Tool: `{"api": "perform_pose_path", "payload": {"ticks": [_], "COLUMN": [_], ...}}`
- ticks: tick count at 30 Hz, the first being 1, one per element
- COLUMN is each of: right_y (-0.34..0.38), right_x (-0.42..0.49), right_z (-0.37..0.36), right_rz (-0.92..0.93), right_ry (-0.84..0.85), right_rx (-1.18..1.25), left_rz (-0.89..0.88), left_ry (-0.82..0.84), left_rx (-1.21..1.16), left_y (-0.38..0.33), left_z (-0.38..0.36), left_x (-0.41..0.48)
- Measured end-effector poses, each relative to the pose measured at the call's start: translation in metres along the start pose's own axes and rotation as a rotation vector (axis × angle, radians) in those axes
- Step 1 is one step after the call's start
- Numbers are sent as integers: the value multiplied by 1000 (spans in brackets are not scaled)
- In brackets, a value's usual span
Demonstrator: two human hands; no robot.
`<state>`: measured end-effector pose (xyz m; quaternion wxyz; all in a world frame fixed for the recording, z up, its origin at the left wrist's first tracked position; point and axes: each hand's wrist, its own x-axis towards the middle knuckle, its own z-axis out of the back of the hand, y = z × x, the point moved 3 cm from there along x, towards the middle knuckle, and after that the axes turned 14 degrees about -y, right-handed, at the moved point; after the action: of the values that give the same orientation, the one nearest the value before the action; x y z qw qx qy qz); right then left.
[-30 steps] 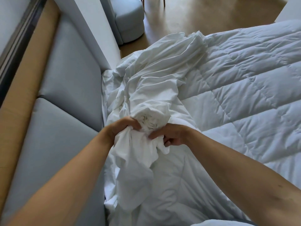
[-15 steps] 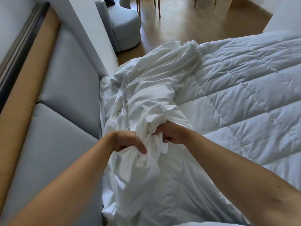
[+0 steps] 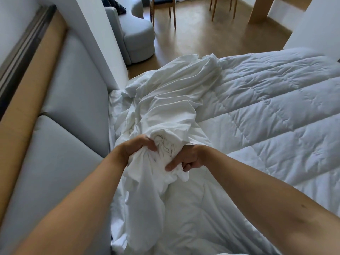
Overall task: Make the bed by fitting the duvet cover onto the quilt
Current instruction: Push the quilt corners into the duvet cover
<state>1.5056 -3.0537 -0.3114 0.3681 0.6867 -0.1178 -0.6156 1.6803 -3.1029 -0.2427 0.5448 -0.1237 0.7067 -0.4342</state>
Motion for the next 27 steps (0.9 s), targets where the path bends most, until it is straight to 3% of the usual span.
{"api": "perform_pose_path", "payload": {"ticks": [4,7,11,13,17,20,24,27], "right_y": [-1,-5,-1,-1,-3,4,13,10], "right_x": [3,2,-2,0,5,7,17,28], "right_z": [3,9,15,17,22,25,28,34], "right_rz": [28,73,140,137,145,236,278,253], "right_ry": [-34,-33,-94,-121,-129,-92,-79,-2], "right_rx": [42,179,184,195,249,289,269,206], "left_rz": [54,143,191,144,-124,-96,-1,119], "left_ry": [-30,51,120,106,42,59,-276,-401], "left_rx": [21,241,502,472,335,305,279,377], "left_y": [1,9,20,18,1,3,31,34], "left_z": [12,17,6,-5,-20,-33,-46,-40], "left_x": [0,-1,1,2,3,5,21,21]}}
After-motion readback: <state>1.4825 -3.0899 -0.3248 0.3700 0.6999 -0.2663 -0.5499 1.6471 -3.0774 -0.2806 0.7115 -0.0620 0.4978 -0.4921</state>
